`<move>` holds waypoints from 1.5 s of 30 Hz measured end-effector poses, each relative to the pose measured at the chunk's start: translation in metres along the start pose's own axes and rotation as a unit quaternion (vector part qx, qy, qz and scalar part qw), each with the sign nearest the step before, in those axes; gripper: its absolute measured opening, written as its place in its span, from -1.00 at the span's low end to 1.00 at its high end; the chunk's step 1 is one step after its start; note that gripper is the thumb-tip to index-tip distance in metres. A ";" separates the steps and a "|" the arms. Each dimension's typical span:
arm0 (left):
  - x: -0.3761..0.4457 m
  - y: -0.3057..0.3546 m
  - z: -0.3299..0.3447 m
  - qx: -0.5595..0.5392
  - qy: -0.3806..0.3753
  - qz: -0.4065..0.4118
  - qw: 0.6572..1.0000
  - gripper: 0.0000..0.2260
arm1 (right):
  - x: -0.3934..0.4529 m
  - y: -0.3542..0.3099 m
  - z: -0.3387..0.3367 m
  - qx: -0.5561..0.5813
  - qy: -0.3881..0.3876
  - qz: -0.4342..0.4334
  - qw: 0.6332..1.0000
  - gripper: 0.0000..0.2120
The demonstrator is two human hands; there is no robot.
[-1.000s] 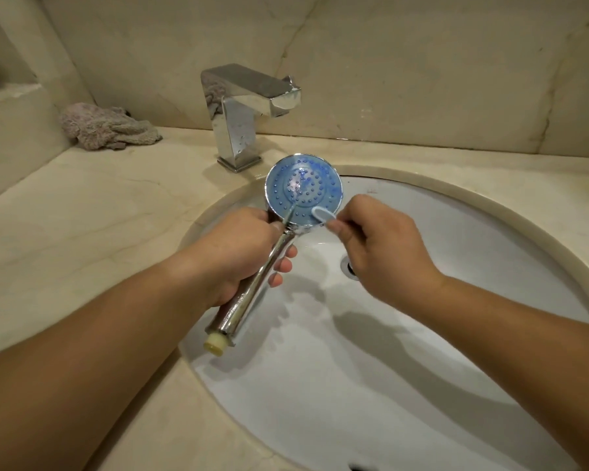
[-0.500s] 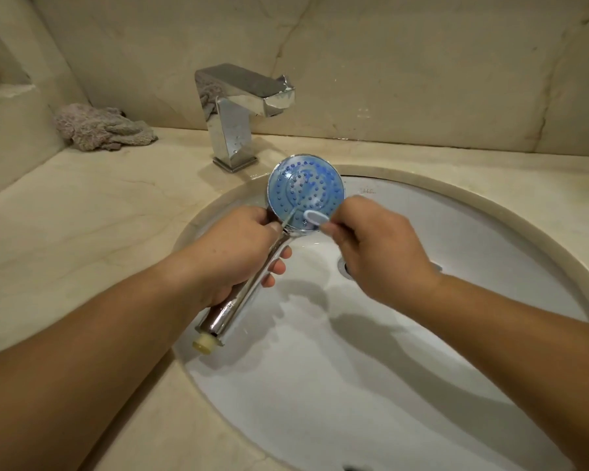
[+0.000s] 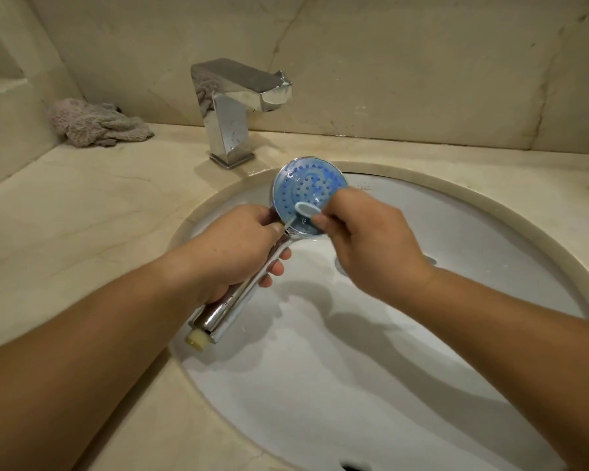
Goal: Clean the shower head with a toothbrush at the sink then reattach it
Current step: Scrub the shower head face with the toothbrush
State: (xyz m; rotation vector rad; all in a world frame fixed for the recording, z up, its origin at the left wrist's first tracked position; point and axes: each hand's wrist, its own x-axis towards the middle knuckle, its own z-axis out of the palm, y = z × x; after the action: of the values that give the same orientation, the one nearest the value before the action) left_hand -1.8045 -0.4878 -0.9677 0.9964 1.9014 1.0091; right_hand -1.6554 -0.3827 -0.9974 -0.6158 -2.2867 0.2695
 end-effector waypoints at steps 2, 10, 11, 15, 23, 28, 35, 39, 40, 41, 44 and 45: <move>0.000 0.000 0.001 0.005 -0.002 0.002 1.000 -0.78 | 0.004 0.002 -0.002 0.001 0.004 0.031 1.000 -0.76; 0.001 -0.002 0.003 0.048 0.008 0.025 0.998 -0.79 | 0.008 0.000 -0.006 -0.017 -0.001 0.035 0.999 -0.77; 0.001 -0.002 0.002 0.048 0.010 0.025 0.998 -0.79 | 0.011 0.004 -0.009 -0.011 0.007 0.067 0.998 -0.75; 0.001 -0.002 0.004 0.066 0.013 0.036 0.997 -0.79 | 0.003 -0.008 -0.002 -0.038 -0.032 -0.020 0.999 -0.74; 0.000 -0.002 0.007 0.101 0.010 0.041 0.994 -0.80 | 0.007 -0.011 -0.004 -0.043 -0.008 -0.005 0.999 -0.74; 0.001 -0.001 0.006 0.109 0.015 0.043 0.993 -0.81 | 0.019 0.000 -0.014 0.001 0.018 0.101 0.995 -0.72; 0.000 0.001 0.008 0.124 0.019 0.047 0.991 -0.80 | 0.022 0.001 -0.020 0.008 0.036 0.126 0.991 -0.68; -0.001 0.001 0.009 0.110 0.013 0.044 0.993 -0.80 | 0.011 -0.012 -0.011 -0.002 -0.006 0.067 0.998 -0.74; -0.001 0.001 0.008 0.111 0.015 0.043 0.993 -0.80 | 0.012 -0.013 -0.011 -0.001 -0.004 0.070 0.998 -0.73; 0.000 0.001 0.008 0.109 0.016 0.043 0.993 -0.80 | 0.016 -0.010 -0.013 0.004 0.010 0.087 0.996 -0.72; 0.000 0.000 0.007 0.101 0.013 0.041 0.994 -0.79 | 0.018 0.002 -0.020 0.013 0.036 0.120 0.992 -0.71; 0.000 0.000 0.008 0.097 0.010 0.039 0.994 -0.79 | 0.013 -0.001 -0.018 0.006 0.028 0.088 0.996 -0.70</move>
State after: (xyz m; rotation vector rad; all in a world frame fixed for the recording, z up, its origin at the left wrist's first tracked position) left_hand -1.7974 -0.4859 -0.9710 1.1831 2.0196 0.8915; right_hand -1.6512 -0.3762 -0.9766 -0.8111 -2.1776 0.3457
